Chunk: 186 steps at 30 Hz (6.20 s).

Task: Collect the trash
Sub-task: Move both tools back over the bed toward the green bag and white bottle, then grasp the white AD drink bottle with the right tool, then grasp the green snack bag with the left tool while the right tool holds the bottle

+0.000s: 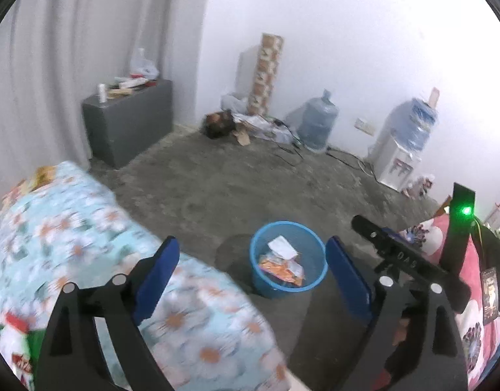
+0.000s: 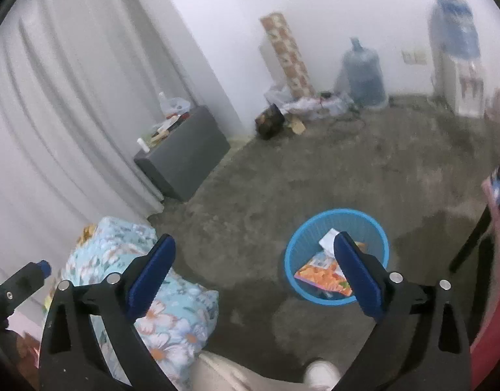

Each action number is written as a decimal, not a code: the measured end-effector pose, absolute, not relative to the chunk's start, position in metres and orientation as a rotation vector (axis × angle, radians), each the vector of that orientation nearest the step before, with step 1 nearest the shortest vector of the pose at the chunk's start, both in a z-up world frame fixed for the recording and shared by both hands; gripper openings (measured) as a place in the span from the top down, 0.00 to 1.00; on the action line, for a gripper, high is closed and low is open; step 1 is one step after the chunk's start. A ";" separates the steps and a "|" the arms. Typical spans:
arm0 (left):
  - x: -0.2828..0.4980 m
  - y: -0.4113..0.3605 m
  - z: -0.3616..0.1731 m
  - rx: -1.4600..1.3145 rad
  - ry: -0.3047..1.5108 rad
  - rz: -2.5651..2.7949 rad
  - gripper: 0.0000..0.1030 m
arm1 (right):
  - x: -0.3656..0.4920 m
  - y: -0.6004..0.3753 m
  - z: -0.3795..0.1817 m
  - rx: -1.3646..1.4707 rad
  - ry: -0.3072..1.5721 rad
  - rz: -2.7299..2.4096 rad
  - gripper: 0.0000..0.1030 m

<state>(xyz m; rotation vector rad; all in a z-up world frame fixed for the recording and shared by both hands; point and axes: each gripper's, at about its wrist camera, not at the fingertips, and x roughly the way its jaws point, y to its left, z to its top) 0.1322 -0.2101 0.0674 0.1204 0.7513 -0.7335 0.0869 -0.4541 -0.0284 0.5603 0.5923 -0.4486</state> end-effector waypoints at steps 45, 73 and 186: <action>0.069 0.160 0.022 -0.387 0.707 -0.044 0.08 | 0.143 -0.186 -0.001 0.519 0.821 0.397 0.10; 0.048 0.218 0.006 -0.380 0.723 0.097 0.08 | 0.249 -0.053 -0.099 0.949 1.296 0.561 0.40; 0.101 0.055 -0.018 -0.194 0.902 -0.318 0.92 | 0.126 -0.185 -0.061 0.505 1.139 0.350 0.43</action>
